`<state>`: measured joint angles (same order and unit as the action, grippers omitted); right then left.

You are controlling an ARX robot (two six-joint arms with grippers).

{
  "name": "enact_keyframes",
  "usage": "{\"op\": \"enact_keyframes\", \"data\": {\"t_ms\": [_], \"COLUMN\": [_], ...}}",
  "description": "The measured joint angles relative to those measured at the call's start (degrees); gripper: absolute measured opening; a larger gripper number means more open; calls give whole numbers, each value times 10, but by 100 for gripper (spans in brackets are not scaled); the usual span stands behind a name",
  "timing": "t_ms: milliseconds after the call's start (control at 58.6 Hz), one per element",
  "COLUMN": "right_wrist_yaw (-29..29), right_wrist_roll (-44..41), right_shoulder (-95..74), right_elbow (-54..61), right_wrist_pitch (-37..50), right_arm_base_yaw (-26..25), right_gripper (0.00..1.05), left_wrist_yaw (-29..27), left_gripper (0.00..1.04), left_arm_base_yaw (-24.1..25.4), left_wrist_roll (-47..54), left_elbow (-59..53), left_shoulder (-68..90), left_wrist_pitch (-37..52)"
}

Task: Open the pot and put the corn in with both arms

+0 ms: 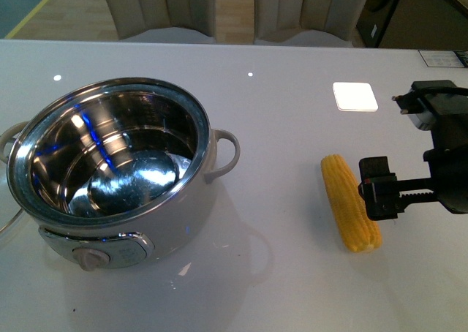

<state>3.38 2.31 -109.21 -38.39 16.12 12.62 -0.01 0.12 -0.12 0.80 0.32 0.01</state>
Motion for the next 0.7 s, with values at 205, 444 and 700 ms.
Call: {"op": "enact_keyframes", "data": {"t_ms": [205,444,700], "right_wrist_yaw": [13,17,35], "right_wrist_roll": [1,11,13], "right_shoulder": [-73,-141,-196], "right_elbow": [-53,-99,-128], "right_wrist_pitch": [-1,-9,-13], "right_arm_base_yaw": [9,33,45], "right_gripper": [96,96,96], "left_wrist_yaw": [0,0,0], "left_gripper": [98,98,98], "left_arm_base_yaw": [0,0,0], "left_wrist_roll": [0,0,0], "left_elbow": [0,0,0], "left_shoulder": [0,0,0], "left_wrist_pitch": [0,0,0]}}
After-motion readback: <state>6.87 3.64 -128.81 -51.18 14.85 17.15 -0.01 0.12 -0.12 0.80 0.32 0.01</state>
